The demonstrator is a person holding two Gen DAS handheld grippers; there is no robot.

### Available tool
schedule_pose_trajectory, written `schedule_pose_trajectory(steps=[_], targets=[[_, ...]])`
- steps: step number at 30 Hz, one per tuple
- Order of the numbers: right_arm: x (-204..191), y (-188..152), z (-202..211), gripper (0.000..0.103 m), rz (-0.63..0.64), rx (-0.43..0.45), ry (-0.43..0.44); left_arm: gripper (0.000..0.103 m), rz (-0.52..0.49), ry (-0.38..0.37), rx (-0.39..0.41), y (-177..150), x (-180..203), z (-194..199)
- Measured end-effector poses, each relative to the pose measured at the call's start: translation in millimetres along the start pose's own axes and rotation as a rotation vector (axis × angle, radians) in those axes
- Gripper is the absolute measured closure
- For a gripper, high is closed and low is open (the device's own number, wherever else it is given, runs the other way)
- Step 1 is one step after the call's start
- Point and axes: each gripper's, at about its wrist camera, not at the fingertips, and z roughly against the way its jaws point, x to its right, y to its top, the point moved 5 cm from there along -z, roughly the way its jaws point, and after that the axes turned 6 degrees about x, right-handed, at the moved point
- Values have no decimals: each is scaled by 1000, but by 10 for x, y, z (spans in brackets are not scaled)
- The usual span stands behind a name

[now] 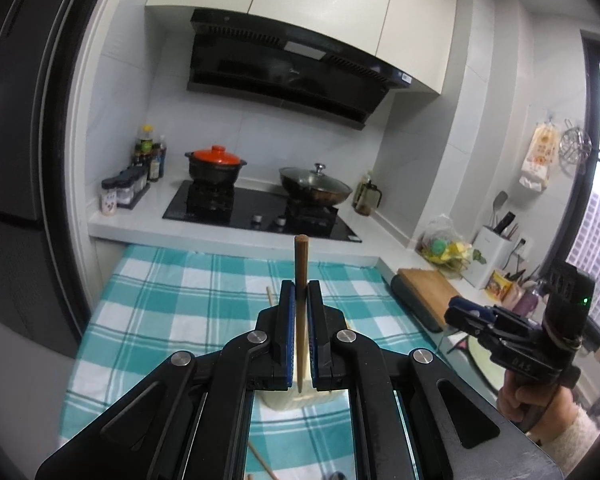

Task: Organize utensils
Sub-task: 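Carry the spoon with the right tool and the chopstick with the left tool over the holder, then lower spoon and chopstick into the holder and open both tools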

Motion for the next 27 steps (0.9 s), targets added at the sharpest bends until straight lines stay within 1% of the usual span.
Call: schedule_pose_trajectory(steps=[3,5,8,10,13,18,22,24,27], targets=[[25,218,-214,68,-5,32,-2,99,-26,11,11,105,64,-265],[46,327,-371,68,-7,54,-10,99,-40,18,5,97,93,-467],[108,398,-623,68,1,85,-30,99,-52,20,-38,-33,111,-817],[186,376,-816,68,-4,85,-38,99,-54,22,-78,-175,105,-1034],[365,225,-1100,68,-37,51,-60,99,-63,30,-145,-400,114,-1356],[784,-111,-1463,68,-158,-30,-104,99,-75,47,-257,-732,109,-1814],[1068,-347,-1668,68,-251,-97,-138,99,-99,72,-312,-904,121,-2061],[1182,-442,-1753,68,-298,-126,-143,99,-109,86,-325,-957,126,-2159],[1293,-552,-1859,68,-330,-155,-172,98,-113,102,-348,-998,125,-2277]])
